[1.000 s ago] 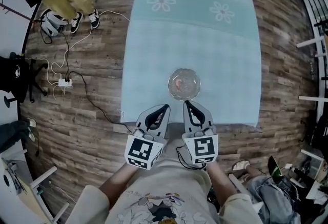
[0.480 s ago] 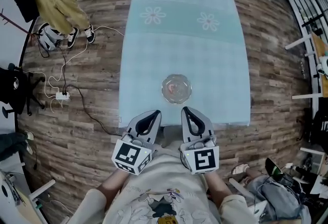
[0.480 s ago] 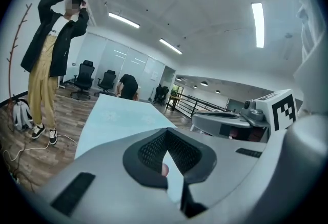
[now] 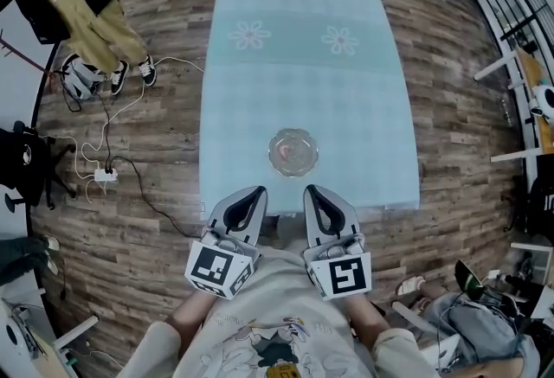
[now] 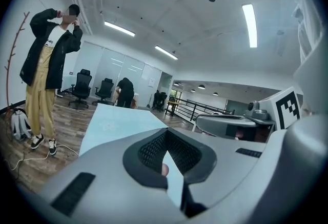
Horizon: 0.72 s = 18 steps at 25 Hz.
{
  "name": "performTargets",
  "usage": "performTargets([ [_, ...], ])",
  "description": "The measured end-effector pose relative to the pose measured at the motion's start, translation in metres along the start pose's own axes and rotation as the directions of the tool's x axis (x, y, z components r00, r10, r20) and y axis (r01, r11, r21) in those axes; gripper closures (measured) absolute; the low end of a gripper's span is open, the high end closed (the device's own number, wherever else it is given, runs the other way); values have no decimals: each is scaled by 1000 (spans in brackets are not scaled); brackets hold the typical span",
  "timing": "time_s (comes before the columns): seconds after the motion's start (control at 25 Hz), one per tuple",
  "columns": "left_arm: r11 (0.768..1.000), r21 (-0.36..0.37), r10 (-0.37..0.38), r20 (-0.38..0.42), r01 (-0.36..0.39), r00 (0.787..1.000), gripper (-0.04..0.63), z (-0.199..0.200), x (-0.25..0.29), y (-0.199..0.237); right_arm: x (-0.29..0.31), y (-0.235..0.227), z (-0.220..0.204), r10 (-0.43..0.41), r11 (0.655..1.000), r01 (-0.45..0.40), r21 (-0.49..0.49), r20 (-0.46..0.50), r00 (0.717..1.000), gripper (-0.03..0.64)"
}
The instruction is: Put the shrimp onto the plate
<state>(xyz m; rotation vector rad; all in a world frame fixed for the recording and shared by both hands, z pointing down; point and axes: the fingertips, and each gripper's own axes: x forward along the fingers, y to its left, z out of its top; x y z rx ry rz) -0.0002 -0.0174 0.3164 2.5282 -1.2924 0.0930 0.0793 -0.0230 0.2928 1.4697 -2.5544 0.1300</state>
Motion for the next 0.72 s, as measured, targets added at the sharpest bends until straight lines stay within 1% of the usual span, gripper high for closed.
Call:
performTargets([
  [0.12,1000,10,5,-1,-5,1000,596,-2,-2,-2,-2,2,-4,-7,1000,7,11,-6,1000,594],
  [0.24,1000,-4,18,-10,-18,1000,595,-5,-2,4,-2,2,-6,-16,999,16,32,-2,1000,594],
  [0.36,999,-38,37,-26,-38,999,595,-8,-1,12,-2,2,-11,-23,998,24,50,-16,1000,594],
  [0.48,996,-87,35,-26,-37,999,595,-7,3,20,0,2,-14,-33,998,34,52,-19,999,594],
  [0.52,995,-93,35,-27,-38,999,596,-6,4,22,1,2,-14,-35,998,36,54,-20,999,594],
  [0.72,995,-83,43,-55,-47,998,595,-7,19,25,7,-7,-15,-37,998,38,55,-22,999,594],
])
